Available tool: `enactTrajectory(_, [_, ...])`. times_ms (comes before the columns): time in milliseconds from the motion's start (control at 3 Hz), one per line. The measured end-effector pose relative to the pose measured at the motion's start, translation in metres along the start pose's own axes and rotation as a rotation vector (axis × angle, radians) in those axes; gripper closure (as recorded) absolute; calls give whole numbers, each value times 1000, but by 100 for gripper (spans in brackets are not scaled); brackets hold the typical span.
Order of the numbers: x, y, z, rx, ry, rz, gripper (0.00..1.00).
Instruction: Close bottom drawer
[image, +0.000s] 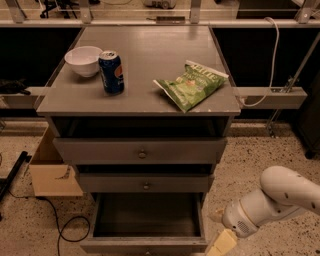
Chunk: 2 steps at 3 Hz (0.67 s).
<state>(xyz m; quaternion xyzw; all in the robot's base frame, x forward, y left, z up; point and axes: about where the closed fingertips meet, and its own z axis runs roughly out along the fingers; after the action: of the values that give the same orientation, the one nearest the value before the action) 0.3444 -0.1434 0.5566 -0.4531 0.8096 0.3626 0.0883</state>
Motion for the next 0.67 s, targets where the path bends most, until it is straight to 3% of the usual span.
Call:
enactTrajectory(333, [12, 5, 25, -26, 1, -6, 0])
enactTrajectory(667, [25, 5, 47, 11, 80, 8, 0])
